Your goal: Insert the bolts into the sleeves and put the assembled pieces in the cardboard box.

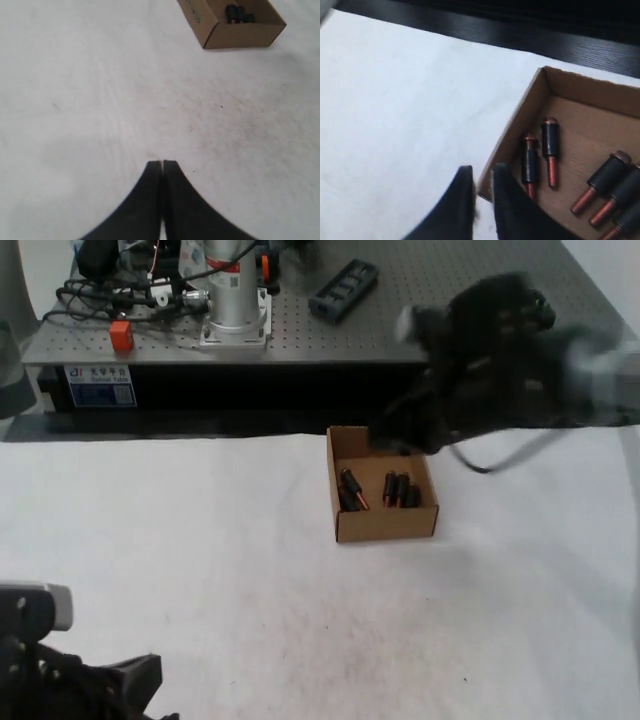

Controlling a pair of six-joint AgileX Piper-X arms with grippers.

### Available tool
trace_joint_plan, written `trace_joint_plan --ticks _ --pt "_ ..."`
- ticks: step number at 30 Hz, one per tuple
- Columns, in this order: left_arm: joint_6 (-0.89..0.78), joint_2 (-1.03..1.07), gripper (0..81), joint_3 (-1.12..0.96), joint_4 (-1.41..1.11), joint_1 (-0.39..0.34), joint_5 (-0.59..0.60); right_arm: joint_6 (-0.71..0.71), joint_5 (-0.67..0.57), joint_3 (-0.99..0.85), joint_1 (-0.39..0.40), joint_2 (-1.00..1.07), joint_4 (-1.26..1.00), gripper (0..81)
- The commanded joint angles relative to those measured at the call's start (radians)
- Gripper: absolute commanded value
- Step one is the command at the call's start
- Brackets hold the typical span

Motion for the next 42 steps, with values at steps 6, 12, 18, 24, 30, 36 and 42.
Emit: trace_joint_plan --ticks 6,12,18,24,30,36,42 --pt "-0.016 -0.101 0.7 -0.003 0.101 -0.001 -0.050 -0.015 0.061 0.513 -0.004 -0.509 -0.121 0.8" --pt "-0.030 -0.128 0.7 -0.003 0.106 -0.001 -0.050 -0.012 0.050 0.779 -0.001 -0.758 -0.121 0.8" --pt "-0.030 -0.128 0.7 -0.003 0.106 -0.001 -0.048 -0.008 0.050 0.921 -0.001 -0.872 -0.121 0.8" --pt "-0.030 -0.128 0.7 -0.003 0.106 -0.001 -0.048 -0.008 0.050 0.988 -0.001 -0.885 -0.121 0.8" --pt "-0.030 -0.128 0.7 -0.003 0.106 -0.001 -0.048 -0.008 0.050 1.043 -0.001 -0.885 -0.121 0.8" --pt "-0.030 -0.128 0.7 -0.003 0.106 -0.001 -0.048 -0.008 0.050 1.082 -0.001 -0.885 -0.121 0.8" --pt "-0.030 -0.133 0.7 0.001 0.106 -0.001 -0.049 0.009 0.050 1.089 -0.001 -0.930 -0.121 0.8"
